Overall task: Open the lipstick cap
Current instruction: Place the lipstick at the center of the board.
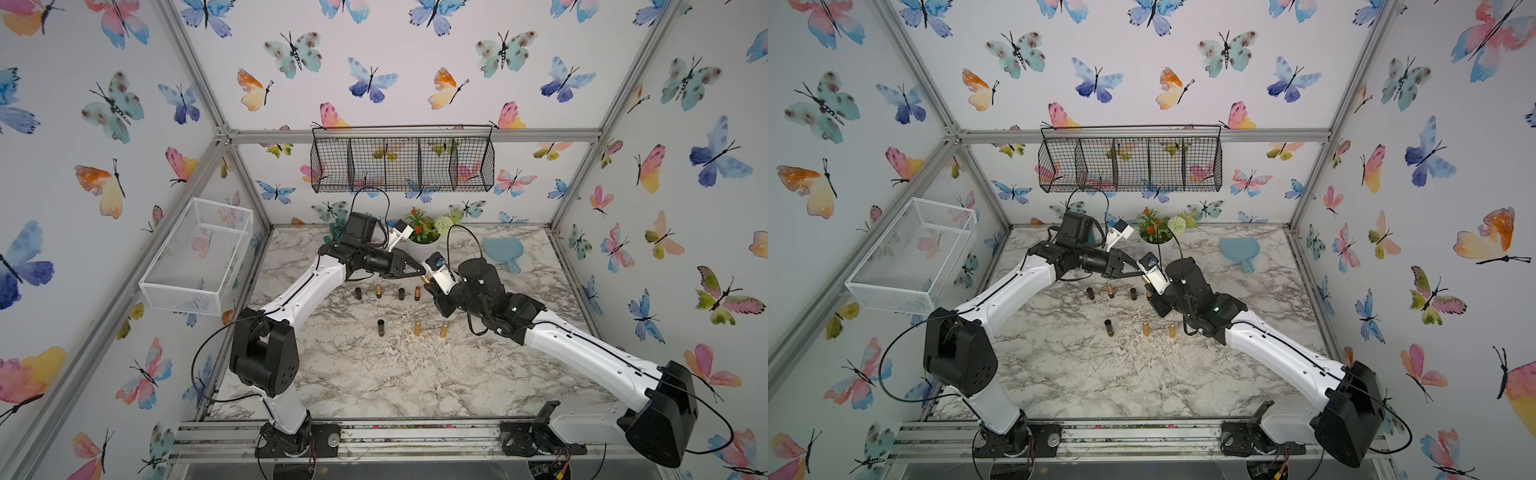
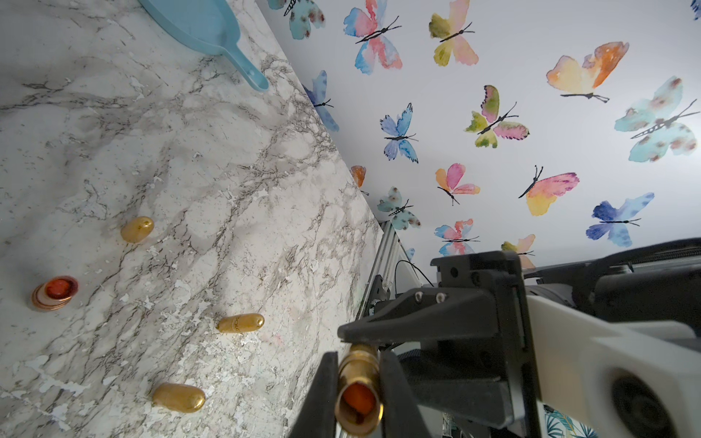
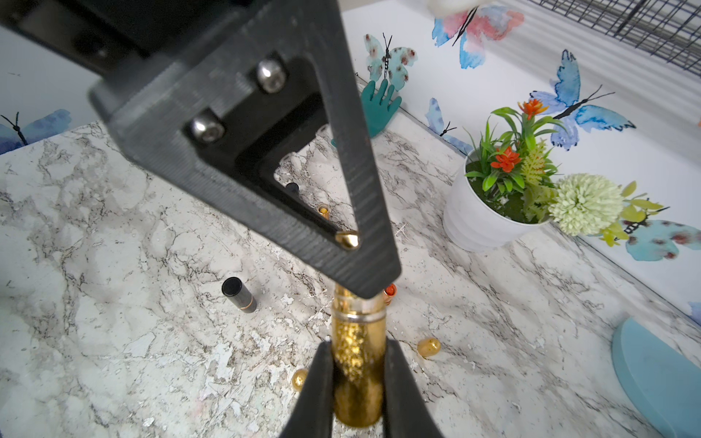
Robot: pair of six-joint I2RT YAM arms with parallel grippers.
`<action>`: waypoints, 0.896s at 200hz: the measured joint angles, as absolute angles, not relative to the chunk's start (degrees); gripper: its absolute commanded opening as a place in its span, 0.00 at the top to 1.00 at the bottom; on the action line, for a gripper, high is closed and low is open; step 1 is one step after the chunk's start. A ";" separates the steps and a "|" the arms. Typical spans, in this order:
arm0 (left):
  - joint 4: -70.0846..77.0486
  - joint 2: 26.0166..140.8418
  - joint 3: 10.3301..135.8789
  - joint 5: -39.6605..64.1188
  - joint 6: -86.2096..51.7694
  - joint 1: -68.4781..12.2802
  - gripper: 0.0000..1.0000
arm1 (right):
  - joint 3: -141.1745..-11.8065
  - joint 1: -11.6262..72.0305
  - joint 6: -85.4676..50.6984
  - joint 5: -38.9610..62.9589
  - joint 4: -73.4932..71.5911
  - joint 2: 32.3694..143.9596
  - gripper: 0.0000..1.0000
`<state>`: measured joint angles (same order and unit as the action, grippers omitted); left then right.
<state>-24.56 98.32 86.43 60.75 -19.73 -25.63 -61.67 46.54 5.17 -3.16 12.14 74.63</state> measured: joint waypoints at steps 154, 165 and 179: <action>-26.39 99.70 98.41 29.50 -17.52 -33.76 0.89 | -62.96 46.54 6.46 -15.79 15.84 63.53 0.47; -25.96 101.12 100.75 24.86 -16.40 -36.75 0.89 | -63.33 46.54 6.44 -17.30 16.14 61.04 0.47; -25.69 104.25 103.59 18.33 -14.63 -40.75 0.89 | -63.48 46.54 6.20 -18.92 16.36 57.95 0.46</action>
